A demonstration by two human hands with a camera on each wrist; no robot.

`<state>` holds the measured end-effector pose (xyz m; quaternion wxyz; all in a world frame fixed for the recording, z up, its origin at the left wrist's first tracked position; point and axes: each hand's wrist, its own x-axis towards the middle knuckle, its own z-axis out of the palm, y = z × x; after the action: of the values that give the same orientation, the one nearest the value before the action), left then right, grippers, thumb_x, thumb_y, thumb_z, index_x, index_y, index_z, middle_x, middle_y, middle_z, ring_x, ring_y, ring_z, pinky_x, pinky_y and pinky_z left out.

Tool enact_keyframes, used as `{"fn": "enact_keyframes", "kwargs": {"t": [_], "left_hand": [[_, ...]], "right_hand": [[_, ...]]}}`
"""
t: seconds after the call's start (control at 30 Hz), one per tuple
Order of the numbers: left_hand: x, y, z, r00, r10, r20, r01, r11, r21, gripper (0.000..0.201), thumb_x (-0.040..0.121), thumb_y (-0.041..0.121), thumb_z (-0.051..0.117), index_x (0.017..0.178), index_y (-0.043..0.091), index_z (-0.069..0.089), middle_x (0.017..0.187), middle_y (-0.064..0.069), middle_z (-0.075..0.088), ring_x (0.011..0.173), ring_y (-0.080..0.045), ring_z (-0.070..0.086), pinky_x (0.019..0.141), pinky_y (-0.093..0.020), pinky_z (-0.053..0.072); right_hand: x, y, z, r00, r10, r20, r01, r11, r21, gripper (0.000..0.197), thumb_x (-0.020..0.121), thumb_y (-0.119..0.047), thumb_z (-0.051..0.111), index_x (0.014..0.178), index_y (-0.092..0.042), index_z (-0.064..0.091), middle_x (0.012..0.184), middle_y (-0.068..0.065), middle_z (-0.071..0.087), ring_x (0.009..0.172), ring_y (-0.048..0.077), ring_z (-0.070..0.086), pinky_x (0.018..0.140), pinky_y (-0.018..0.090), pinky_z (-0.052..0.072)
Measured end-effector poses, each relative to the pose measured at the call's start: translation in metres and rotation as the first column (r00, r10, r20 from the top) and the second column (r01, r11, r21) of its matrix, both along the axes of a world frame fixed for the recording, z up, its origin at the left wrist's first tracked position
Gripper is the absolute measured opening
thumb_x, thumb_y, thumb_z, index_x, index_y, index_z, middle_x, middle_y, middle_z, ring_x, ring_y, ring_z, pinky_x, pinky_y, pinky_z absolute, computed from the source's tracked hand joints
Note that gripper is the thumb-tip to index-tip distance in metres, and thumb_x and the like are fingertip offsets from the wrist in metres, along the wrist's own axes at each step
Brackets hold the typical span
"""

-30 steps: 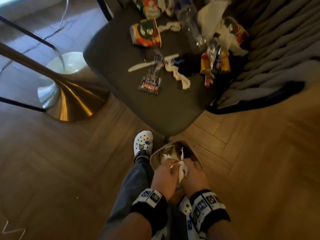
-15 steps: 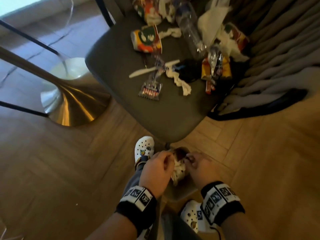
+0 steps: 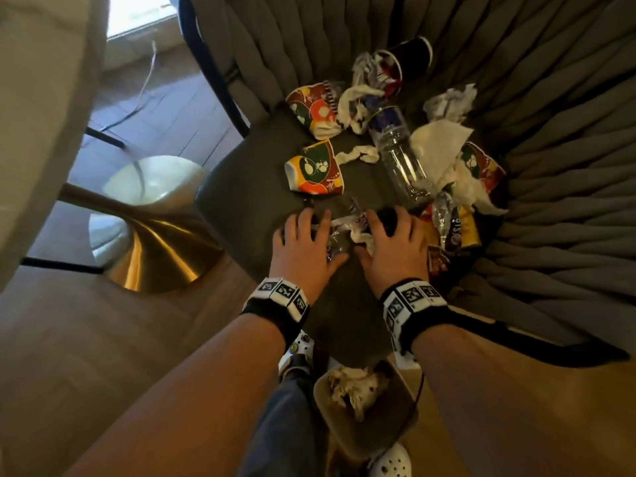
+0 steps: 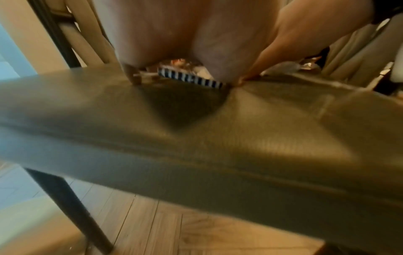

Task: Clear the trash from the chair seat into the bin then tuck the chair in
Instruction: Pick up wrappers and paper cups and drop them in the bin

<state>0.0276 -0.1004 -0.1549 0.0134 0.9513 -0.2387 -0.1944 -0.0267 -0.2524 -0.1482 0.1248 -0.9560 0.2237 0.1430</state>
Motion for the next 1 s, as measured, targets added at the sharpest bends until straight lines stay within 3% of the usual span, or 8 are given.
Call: {"fn": "enact_keyframes", "kwargs": {"t": [0.13, 0.27, 0.37, 0.47, 0.6, 0.83, 0.93, 1.0], "left_hand": [[0.002, 0.012, -0.008, 0.999, -0.047, 0.028, 0.047, 0.999, -0.008, 0.059, 0.103, 0.051, 0.034, 0.153, 0.021, 0.028, 0.143, -0.010, 0.044, 0.127, -0.028, 0.043, 0.099, -0.043, 0.042], [0.015, 0.008, -0.001, 0.997, -0.050, -0.061, 0.045, 0.996, -0.077, 0.048, 0.106, 0.042, 0.030, 0.147, 0.017, 0.036, 0.141, -0.009, 0.048, 0.122, -0.026, 0.050, 0.095, -0.037, 0.047], [0.016, 0.008, 0.008, 0.988, -0.102, -0.115, 0.083, 0.983, -0.163, 0.038, 0.106, 0.040, 0.030, 0.137, 0.023, 0.043, 0.130, -0.004, 0.056, 0.105, -0.020, 0.060, 0.076, -0.030, 0.053], [0.007, 0.016, 0.014, 0.984, -0.109, -0.144, 0.078, 0.975, -0.207, 0.034, 0.105, 0.044, 0.028, 0.129, 0.027, 0.046, 0.109, 0.003, 0.062, 0.079, -0.010, 0.061, 0.060, -0.022, 0.049], [-0.009, 0.026, 0.028, 0.979, 0.015, -0.204, -0.071, 0.961, -0.268, 0.034, 0.103, 0.051, 0.026, 0.116, 0.030, 0.049, 0.086, 0.012, 0.057, 0.060, -0.002, 0.054, 0.051, -0.015, 0.043], [-0.090, 0.052, 0.068, 0.932, 0.041, -0.360, -0.188, 0.904, -0.384, 0.019, 0.102, 0.046, 0.034, 0.103, 0.035, 0.049, 0.075, 0.014, 0.051, 0.062, -0.005, 0.055, 0.056, -0.017, 0.047], [-0.149, 0.064, 0.078, 0.875, 0.059, -0.480, -0.274, 0.879, -0.391, 0.022, 0.102, 0.046, 0.035, 0.099, 0.033, 0.052, 0.078, 0.011, 0.056, 0.067, -0.005, 0.057, 0.064, -0.025, 0.052], [-0.193, 0.071, 0.079, 0.826, 0.077, -0.559, -0.333, 0.866, -0.373, 0.017, 0.103, 0.045, 0.038, 0.098, 0.035, 0.050, 0.077, 0.010, 0.057, 0.065, -0.003, 0.057, 0.060, -0.021, 0.050]], "right_hand": [[-0.003, 0.004, -0.005, 1.000, 0.006, -0.016, -0.007, 0.999, -0.035, 0.058, 0.085, -0.048, 0.058, 0.137, -0.037, 0.036, 0.138, 0.014, 0.034, 0.124, 0.041, 0.033, 0.094, 0.057, 0.039], [-0.001, 0.005, -0.002, 0.999, 0.014, -0.033, -0.015, 1.000, -0.025, 0.053, 0.081, -0.043, 0.063, 0.129, -0.027, 0.045, 0.132, 0.016, 0.043, 0.114, 0.041, 0.042, 0.086, 0.053, 0.044], [0.009, 0.003, 0.003, 0.998, -0.006, -0.064, 0.007, 1.000, 0.010, 0.053, 0.082, -0.047, 0.057, 0.127, -0.022, 0.045, 0.129, 0.014, 0.045, 0.113, 0.040, 0.042, 0.087, 0.051, 0.043], [0.017, 0.000, 0.013, 0.995, -0.014, -0.103, 0.022, 0.997, 0.076, 0.057, 0.081, -0.057, 0.050, 0.127, -0.024, 0.043, 0.128, 0.011, 0.043, 0.115, 0.036, 0.040, 0.092, 0.048, 0.042], [0.011, 0.003, 0.029, 0.998, 0.027, -0.057, -0.018, 0.988, 0.150, 0.052, 0.080, -0.059, 0.047, 0.121, -0.027, 0.047, 0.122, 0.005, 0.045, 0.109, 0.030, 0.040, 0.089, 0.043, 0.042], [-0.071, 0.021, 0.058, 0.995, -0.009, 0.100, -0.017, 0.967, 0.254, 0.037, 0.079, -0.053, 0.049, 0.107, -0.030, 0.056, 0.106, -0.004, 0.055, 0.093, 0.022, 0.044, 0.077, 0.032, 0.037], [-0.129, 0.037, 0.063, 0.988, -0.051, 0.145, 0.008, 0.960, 0.280, 0.030, 0.081, -0.050, 0.050, 0.102, -0.031, 0.058, 0.101, -0.007, 0.056, 0.090, 0.017, 0.041, 0.078, 0.031, 0.036], [-0.173, 0.047, 0.059, 0.991, -0.076, 0.114, 0.038, 0.951, 0.306, 0.030, 0.081, -0.052, 0.048, 0.101, -0.032, 0.059, 0.101, -0.008, 0.057, 0.091, 0.017, 0.043, 0.080, 0.032, 0.038]]}}
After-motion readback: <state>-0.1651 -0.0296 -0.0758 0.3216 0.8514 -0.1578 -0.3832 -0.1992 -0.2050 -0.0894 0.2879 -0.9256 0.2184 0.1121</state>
